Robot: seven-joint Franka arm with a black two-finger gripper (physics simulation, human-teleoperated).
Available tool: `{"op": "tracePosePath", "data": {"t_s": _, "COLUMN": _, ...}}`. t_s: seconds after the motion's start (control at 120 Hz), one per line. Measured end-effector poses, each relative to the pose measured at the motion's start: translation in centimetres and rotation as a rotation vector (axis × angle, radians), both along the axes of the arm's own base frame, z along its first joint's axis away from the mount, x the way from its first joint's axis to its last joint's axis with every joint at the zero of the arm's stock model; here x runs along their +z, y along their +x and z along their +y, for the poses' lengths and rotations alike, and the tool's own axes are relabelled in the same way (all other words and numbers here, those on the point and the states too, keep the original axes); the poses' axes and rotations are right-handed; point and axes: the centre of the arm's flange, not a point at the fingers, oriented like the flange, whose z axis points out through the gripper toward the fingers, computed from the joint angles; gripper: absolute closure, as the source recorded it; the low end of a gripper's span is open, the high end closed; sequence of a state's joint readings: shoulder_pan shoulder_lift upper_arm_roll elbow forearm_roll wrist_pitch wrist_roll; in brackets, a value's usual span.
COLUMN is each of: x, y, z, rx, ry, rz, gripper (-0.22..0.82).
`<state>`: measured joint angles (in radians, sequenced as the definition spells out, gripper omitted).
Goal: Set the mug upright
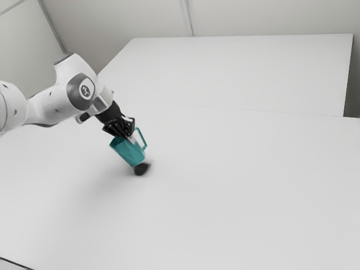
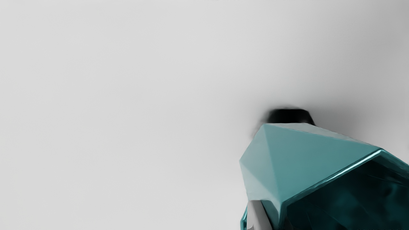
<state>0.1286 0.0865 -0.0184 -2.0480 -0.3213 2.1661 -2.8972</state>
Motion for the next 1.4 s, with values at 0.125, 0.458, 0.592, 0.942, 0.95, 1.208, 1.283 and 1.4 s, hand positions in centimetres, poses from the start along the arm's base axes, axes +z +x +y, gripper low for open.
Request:
{"op": "tracePosePath", "data": {"t_s": 0.125, "x": 0.5, "y": -1.1, "z": -1.4, "rx": -0.1, "ry": 0.127, "rz": -0.027, "gripper": 0.79}}
{"op": "tracePosePath", "data": {"t_s": 0.458, "x": -1.6, "y": -5.5, "z": -3.8, "rx": -0.195, "ry": 0.206, "rz": 0.002, "gripper": 0.79}}
{"op": "tracePosePath", "data": {"t_s": 0.592, "x": -1.7, "y": -6.2, "z": -3.3, "rx": -0.226, "ry": 0.258, "rz": 0.012, "gripper": 0.79}}
{"op": "tracePosePath", "data": {"t_s": 0.942, "x": -3.1, "y": -5.9, "z": -3.9, "rx": -0.308, "ry": 0.336, "rz": 0.019, "gripper": 0.79}}
{"op": "tracePosePath", "data": {"t_s": 0.95, "x": -3.2, "y": -5.9, "z": -3.9, "rx": -0.308, "ry": 0.336, "rz": 0.019, "gripper": 0.79}}
{"op": "tracePosePath", "data": {"t_s": 1.208, "x": -4.3, "y": -5.6, "z": -3.7, "rx": -0.312, "ry": 0.337, "rz": 0.027, "gripper": 0.79}}
{"op": "tracePosePath", "data": {"t_s": 1.283, "x": -4.1, "y": -5.6, "z": -3.7, "rx": -0.312, "ry": 0.339, "rz": 0.024, "gripper": 0.68}}
{"op": "tracePosePath", "data": {"t_s": 1.4, "x": -3.7, "y": -5.7, "z": -3.8, "rx": -0.313, "ry": 0.342, "rz": 0.018, "gripper": 0.42}}
